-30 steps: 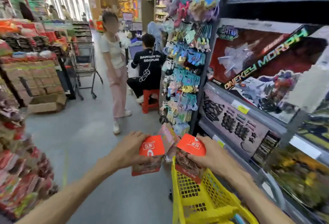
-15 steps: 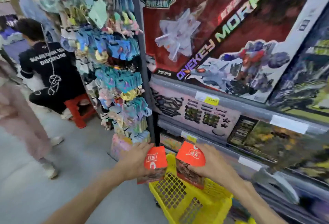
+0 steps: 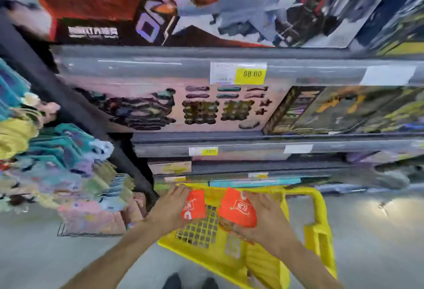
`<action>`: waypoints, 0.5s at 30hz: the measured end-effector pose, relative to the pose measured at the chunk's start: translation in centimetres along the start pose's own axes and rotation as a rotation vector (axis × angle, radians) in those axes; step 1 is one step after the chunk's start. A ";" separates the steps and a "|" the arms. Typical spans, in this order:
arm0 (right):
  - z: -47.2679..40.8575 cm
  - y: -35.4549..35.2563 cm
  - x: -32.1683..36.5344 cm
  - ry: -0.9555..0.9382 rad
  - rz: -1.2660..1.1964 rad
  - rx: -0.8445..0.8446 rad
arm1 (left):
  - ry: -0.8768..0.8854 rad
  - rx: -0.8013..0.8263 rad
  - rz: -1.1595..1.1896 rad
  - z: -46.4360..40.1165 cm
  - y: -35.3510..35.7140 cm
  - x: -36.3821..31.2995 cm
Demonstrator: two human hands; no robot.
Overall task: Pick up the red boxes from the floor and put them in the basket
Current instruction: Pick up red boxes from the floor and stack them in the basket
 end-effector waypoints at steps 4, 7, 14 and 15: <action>-1.6 6.4 -1.8 0.039 0.063 0.060 | 0.055 0.057 -0.069 -4.4 6.1 4.1; -2.8 11.2 -3.3 0.031 0.121 0.044 | 0.080 0.069 -0.133 -7.2 10.5 6.4; -4.4 19.8 -5.8 0.092 0.124 0.116 | 0.173 0.024 -0.145 -11.1 15.5 4.7; -4.3 20.5 -6.0 0.103 0.124 0.121 | 0.185 -0.006 -0.130 -11.2 15.4 4.7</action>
Point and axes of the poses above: each hand's wrist, its own z-axis away from the middle knuckle, its own y-axis out of the palm, x = y × z, the point moved 10 cm from there along -z, towards the middle knuckle, and after that the axes turned 11 degrees about z, right-handed, at the moved point
